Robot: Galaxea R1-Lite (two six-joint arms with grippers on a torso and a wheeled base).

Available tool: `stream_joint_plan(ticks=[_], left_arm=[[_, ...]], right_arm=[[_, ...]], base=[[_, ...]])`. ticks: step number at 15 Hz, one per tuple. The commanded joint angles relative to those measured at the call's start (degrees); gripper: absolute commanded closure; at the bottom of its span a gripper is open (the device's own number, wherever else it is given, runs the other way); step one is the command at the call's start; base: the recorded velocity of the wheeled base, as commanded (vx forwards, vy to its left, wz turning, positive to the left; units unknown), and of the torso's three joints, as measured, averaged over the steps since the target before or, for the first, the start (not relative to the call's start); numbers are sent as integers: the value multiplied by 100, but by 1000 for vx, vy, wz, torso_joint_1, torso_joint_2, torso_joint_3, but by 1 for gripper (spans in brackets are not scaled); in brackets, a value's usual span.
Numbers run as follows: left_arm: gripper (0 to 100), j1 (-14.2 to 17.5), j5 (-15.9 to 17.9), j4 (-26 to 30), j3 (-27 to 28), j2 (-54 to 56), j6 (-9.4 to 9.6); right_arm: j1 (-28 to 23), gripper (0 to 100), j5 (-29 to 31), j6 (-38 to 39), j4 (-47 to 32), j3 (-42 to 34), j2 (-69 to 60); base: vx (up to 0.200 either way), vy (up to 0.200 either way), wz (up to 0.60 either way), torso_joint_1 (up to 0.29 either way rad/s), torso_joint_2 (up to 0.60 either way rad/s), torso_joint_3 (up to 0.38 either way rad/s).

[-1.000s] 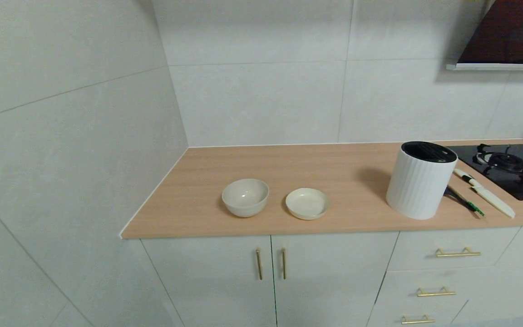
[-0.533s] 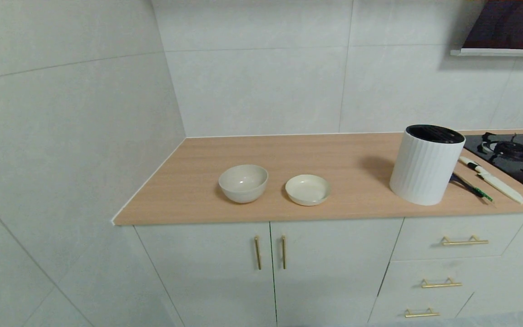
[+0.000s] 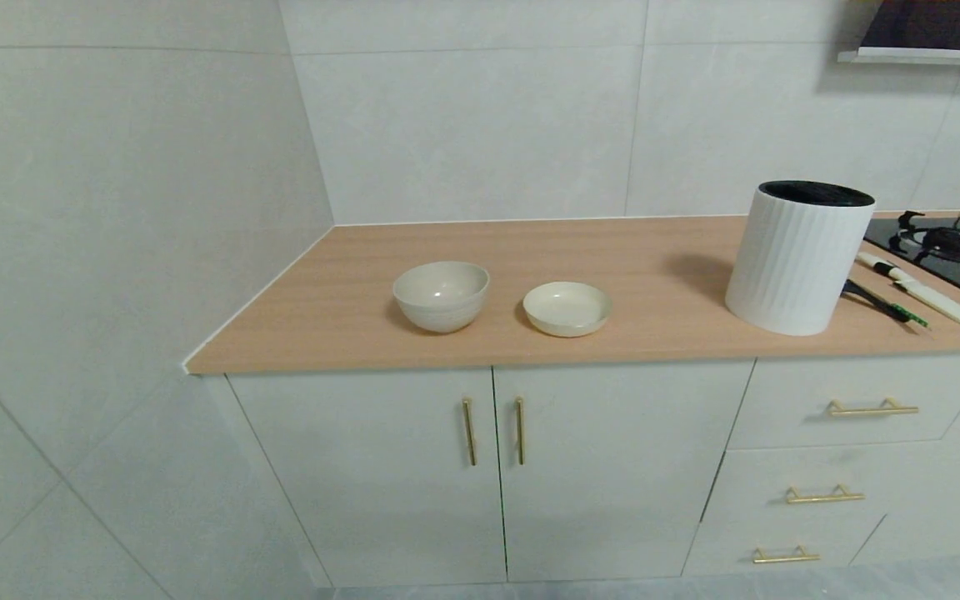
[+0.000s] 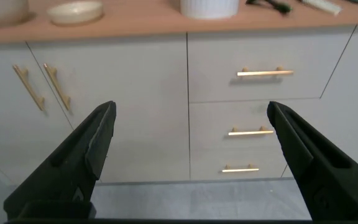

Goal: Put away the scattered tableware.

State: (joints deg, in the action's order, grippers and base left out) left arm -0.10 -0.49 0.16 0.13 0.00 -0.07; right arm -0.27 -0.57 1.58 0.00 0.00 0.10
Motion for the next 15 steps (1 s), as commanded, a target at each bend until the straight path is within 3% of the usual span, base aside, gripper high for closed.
stream_joint_plan(ticks=[1, 15], left_arm=[[0, 1, -4, 2, 4, -9, -1], [0, 1, -4, 2, 4, 0, -1]], right_arm=[[0, 0, -4, 0, 0, 0, -1], [0, 0, -4, 0, 0, 0, -1]], base=[[0, 0, 0, -207, 505, 300], [0, 0, 0, -167, 474, 304]])
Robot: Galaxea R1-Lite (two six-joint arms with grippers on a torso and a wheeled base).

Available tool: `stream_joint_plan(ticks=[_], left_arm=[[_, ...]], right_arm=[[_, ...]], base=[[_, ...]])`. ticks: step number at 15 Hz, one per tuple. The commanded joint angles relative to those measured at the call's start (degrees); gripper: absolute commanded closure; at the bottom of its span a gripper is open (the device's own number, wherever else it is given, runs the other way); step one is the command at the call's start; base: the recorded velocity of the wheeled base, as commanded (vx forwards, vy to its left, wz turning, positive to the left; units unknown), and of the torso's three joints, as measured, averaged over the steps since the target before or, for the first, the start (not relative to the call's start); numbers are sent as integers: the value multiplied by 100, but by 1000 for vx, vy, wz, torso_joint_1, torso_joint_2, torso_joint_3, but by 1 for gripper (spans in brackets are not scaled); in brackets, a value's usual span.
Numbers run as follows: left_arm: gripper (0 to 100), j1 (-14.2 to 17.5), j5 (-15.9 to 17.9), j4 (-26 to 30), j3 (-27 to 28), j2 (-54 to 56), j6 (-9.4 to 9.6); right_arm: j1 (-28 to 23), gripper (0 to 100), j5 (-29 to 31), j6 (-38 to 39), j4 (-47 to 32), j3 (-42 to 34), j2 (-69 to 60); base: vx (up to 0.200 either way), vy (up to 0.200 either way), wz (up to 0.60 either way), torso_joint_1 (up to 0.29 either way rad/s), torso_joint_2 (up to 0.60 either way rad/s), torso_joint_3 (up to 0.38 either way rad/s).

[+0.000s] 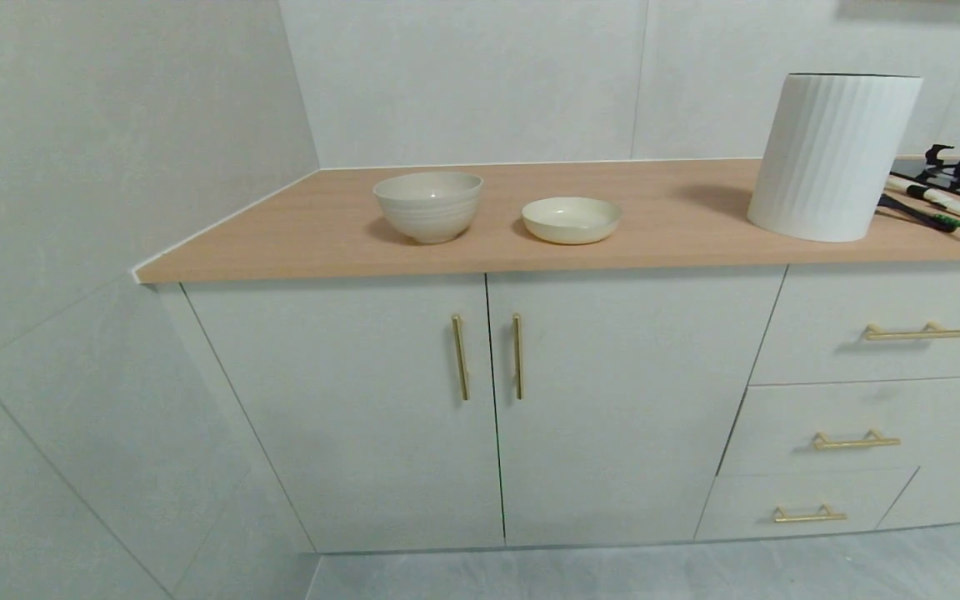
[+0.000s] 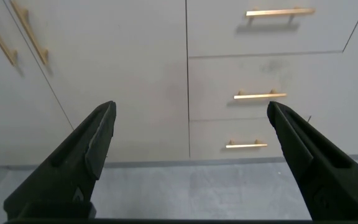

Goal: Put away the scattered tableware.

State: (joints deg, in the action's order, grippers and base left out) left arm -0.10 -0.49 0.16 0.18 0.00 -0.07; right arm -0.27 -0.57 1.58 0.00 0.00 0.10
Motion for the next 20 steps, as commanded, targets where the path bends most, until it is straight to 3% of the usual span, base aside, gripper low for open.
stream_joint_plan(ticks=[1, 5, 20], left_arm=[[0, 1, -4, 2, -1, -9, -1], [0, 1, -4, 2, -1, -9, -1], [0, 1, -4, 2, -1, -9, -1]], right_arm=[[0, 0, -4, 0, 0, 0, -1], [0, 0, -4, 0, 0, 0, -1], [0, 0, -4, 0, 0, 0, 8]], base=[[0, 0, 0, -110, 452, 339], [0, 0, 0, -54, 297, 225], [0, 0, 0, -2, 5, 2]])
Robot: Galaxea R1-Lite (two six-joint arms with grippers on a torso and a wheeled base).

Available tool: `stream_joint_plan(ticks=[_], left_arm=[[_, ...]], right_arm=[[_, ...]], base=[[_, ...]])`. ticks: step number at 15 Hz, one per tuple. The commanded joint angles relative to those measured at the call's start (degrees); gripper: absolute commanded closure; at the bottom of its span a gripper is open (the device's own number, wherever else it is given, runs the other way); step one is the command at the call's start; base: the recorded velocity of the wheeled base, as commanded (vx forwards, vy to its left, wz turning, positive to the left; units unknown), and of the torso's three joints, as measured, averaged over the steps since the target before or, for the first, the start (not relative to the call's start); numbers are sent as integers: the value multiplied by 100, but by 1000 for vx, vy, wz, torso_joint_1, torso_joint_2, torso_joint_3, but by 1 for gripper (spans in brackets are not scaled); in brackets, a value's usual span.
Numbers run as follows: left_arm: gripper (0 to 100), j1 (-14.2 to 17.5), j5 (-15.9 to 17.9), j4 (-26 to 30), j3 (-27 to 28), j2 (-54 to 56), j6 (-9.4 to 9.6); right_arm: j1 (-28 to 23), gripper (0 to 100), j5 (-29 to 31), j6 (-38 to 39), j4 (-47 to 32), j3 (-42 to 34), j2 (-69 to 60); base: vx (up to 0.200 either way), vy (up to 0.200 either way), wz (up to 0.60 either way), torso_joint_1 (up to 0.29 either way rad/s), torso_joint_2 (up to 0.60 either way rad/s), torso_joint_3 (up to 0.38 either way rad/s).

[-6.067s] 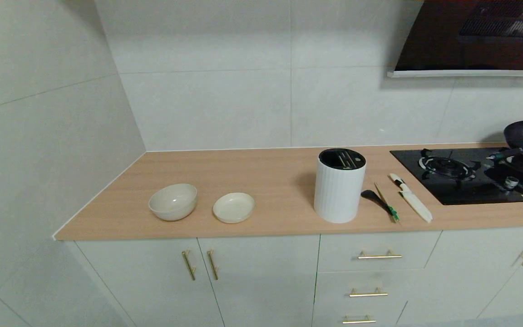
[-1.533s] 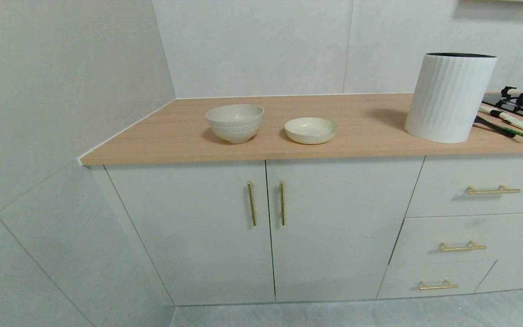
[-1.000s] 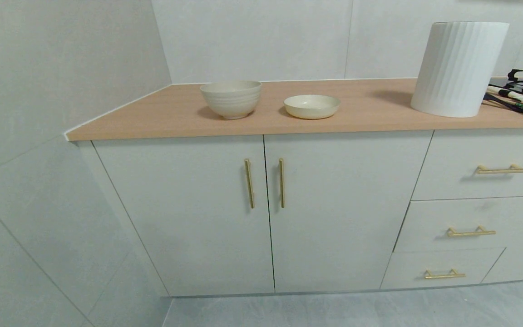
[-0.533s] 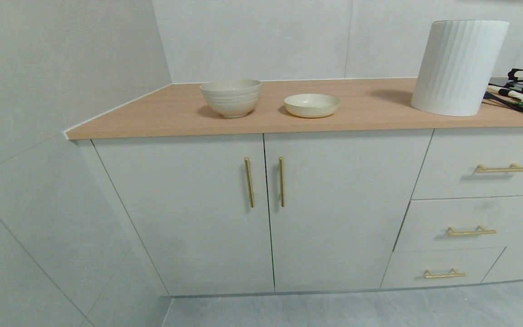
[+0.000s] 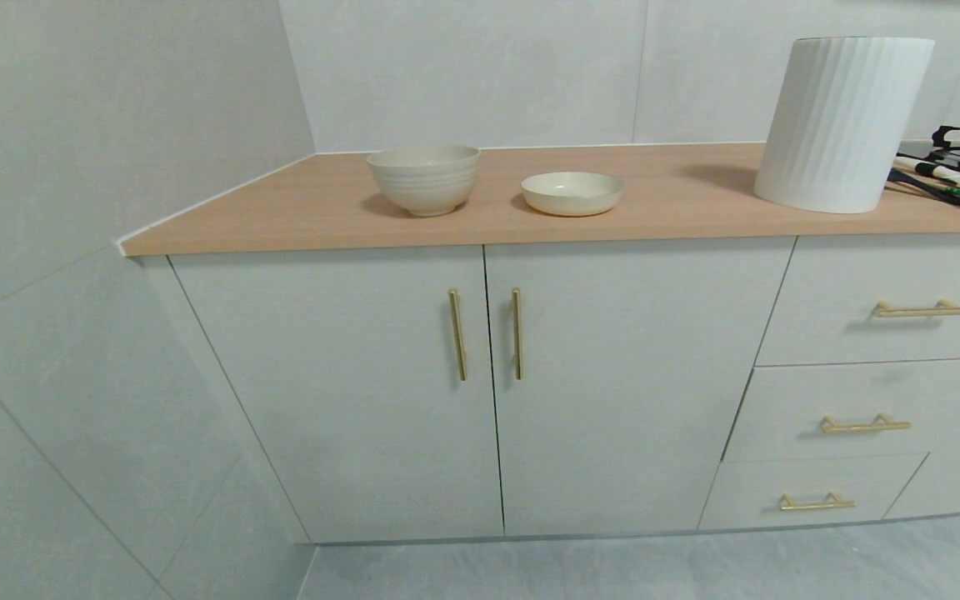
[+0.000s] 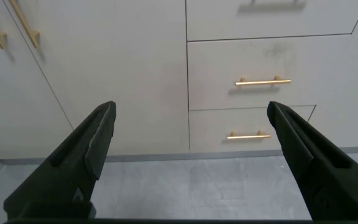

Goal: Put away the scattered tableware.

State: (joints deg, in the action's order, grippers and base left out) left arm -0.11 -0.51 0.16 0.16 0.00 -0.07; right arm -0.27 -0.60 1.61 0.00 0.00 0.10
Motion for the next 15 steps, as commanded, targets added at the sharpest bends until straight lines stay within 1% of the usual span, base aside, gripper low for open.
stream_joint_plan(ticks=[1, 15], left_arm=[[0, 2, -2, 2, 2, -9, -1], [0, 2, -2, 2, -7, -9, -1]], right_arm=[[0, 0, -2, -3, 0, 0, -1], [0, 0, -2, 6, 0, 0, 8]], base=[[0, 0, 600, 7, 2, 2], [0, 0, 0, 0, 0, 0]])
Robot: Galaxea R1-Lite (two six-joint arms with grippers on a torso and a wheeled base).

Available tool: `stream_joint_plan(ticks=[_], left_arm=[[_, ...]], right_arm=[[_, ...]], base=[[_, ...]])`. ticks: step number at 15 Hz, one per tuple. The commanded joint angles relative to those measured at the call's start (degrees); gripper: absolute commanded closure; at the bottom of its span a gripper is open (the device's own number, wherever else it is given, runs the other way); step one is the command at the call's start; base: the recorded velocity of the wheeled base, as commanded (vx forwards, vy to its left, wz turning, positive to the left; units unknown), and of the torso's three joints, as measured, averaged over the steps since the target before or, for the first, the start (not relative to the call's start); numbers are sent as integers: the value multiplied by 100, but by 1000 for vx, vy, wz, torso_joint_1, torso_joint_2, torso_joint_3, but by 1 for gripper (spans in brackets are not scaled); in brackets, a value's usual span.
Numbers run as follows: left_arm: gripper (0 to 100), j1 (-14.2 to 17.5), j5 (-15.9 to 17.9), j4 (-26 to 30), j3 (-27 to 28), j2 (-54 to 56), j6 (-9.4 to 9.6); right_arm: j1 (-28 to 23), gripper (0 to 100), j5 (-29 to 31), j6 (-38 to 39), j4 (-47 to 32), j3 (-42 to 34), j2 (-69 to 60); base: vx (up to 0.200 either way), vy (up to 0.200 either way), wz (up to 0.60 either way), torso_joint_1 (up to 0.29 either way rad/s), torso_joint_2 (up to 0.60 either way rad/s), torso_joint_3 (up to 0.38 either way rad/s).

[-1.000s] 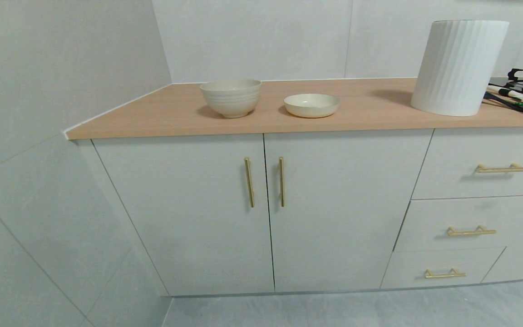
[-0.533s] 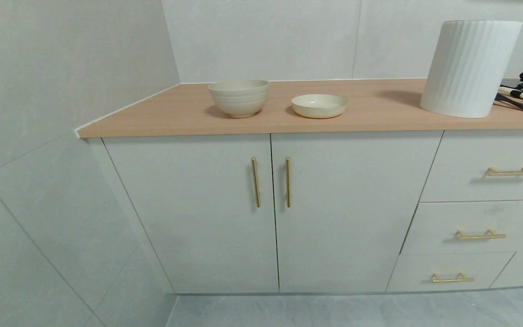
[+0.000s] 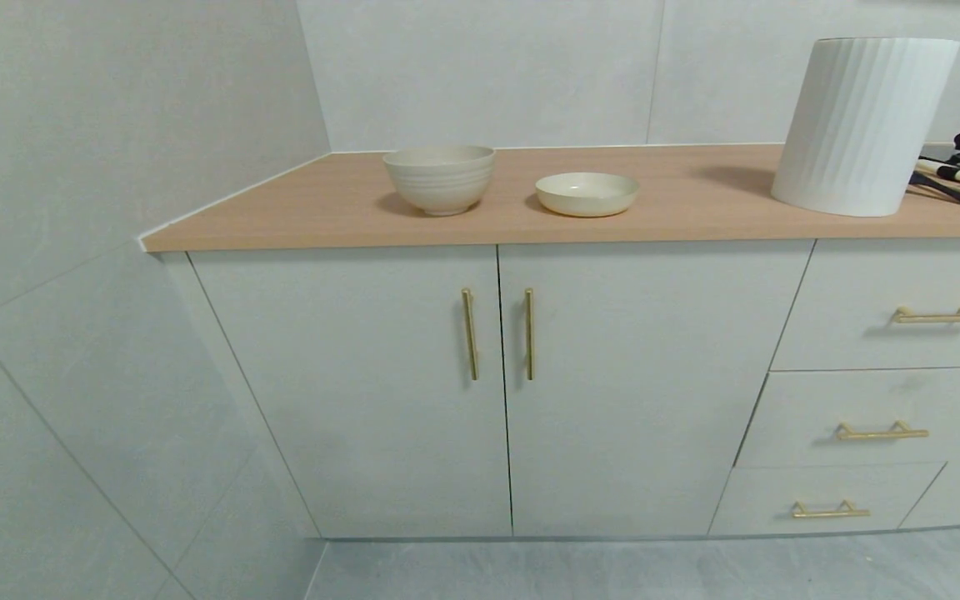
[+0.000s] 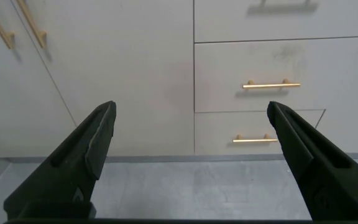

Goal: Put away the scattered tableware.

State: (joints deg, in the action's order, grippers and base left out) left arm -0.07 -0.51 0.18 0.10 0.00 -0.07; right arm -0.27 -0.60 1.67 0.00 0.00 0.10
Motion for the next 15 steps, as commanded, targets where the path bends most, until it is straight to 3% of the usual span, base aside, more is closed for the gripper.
stream_joint_plan(ticks=[1, 5, 13, 15], left_arm=[[0, -1, -2, -1, -1, -9, -1], [0, -1, -2, -1, -1, -9, -1], [0, -1, -2, -1, -1, -9, -1], [0, -1, -2, -1, -1, 0, 7]], right_arm=[[0, 0, -2, 0, 0, 0, 8], [0, 0, -2, -9, 0, 0, 8], [0, 0, -37, -123, 0, 0, -1], [0, 0, -362, -79, 79, 193, -1]], base=[[0, 0, 0, 0, 0, 0], [200, 0, 0, 2, 1, 4], [0, 0, 0, 0, 0, 0], [0, 0, 0, 0, 0, 0]])
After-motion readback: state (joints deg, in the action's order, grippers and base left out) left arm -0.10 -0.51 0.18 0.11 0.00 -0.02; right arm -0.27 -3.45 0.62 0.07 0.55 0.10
